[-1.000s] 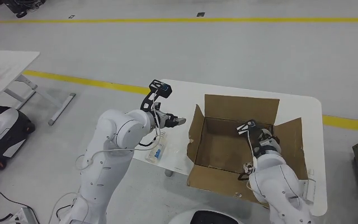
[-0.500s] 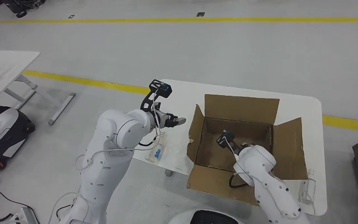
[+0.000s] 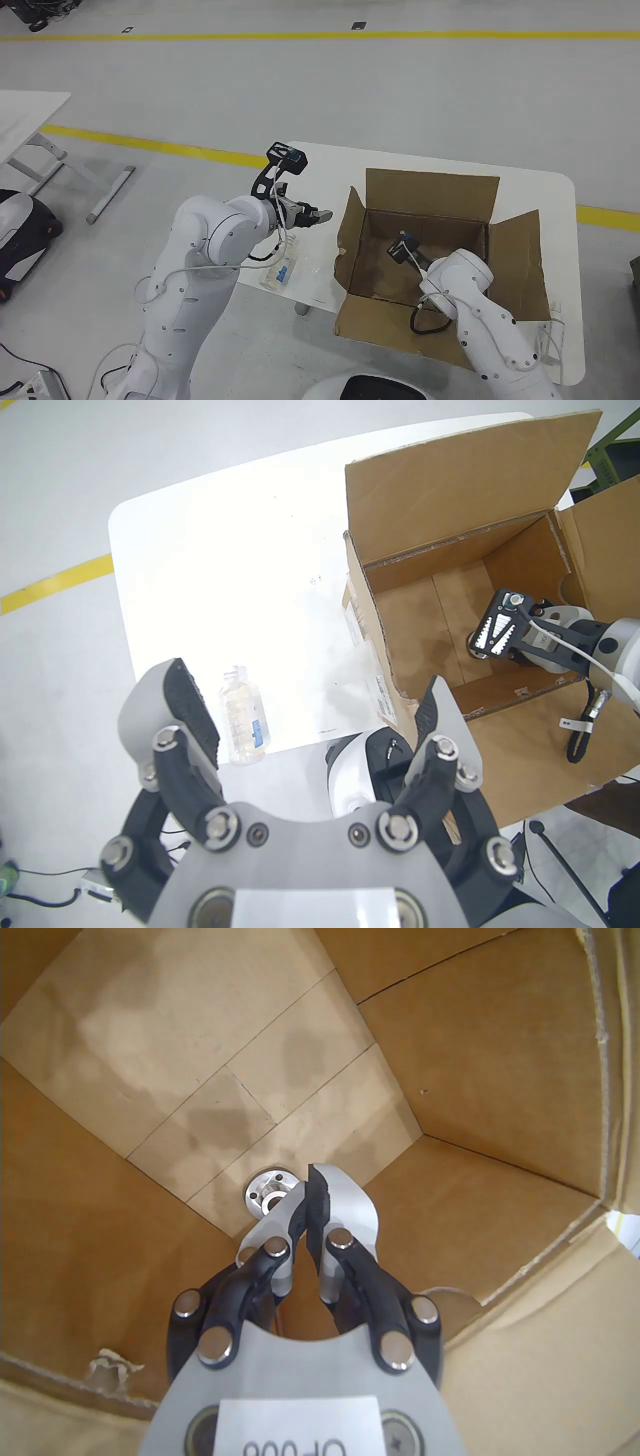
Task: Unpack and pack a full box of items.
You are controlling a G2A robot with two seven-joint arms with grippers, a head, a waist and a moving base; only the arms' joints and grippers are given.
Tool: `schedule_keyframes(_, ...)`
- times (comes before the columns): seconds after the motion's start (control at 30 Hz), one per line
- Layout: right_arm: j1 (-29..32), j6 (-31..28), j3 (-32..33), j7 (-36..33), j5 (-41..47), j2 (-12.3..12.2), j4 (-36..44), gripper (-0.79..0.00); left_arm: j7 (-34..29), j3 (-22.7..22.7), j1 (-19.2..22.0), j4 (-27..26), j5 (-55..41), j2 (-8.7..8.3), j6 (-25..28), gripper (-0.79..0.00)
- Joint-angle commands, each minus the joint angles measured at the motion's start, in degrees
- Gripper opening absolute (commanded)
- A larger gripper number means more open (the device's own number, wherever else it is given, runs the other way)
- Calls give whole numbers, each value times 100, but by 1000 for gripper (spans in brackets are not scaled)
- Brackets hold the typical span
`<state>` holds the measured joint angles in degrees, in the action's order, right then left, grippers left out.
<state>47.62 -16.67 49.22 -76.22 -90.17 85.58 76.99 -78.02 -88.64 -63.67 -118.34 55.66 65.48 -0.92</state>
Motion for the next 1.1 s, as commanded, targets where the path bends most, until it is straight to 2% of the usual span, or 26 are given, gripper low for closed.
schedule_keyframes(0.0, -1, -31, 4, -123, -69, -2, -30, -785, 0, 0, 0, 0, 0, 0, 0, 0)
schedule_keyframes(0.3, -337, -161, 11, -946, 626, 125, -749, -785, 0, 0, 0, 0, 0, 0, 0, 0)
schedule_keyframes(0.6, -910, -58, -426, -1081, 1200, 294, -1671, -785, 0, 0, 0, 0, 0, 0, 0, 0)
schedule_keyframes(0.7, -1068, -20, -558, -1119, 1368, 342, -1908, -751, 0, 0, 0, 0, 0, 0, 0, 0)
schedule_keyframes(0.77, -1151, -10, -624, -1129, 1450, 366, -2030, -683, 0, 0, 0, 0, 0, 0, 0, 0)
schedule_keyframes(0.8, -1186, 2, -659, -1141, 1479, 376, -2098, -597, 0, 0, 0, 0, 0, 0, 0, 0)
schedule_keyframes(0.83, -1221, 3, -692, -1142, 1499, 386, -2142, -545, 0, 0, 0, 0, 0, 0, 0, 0)
schedule_keyframes(1.07, -1348, 54, -803, -1178, 1509, 442, -2400, -459, 0, 0, 0, 0, 0, 0, 0, 0)
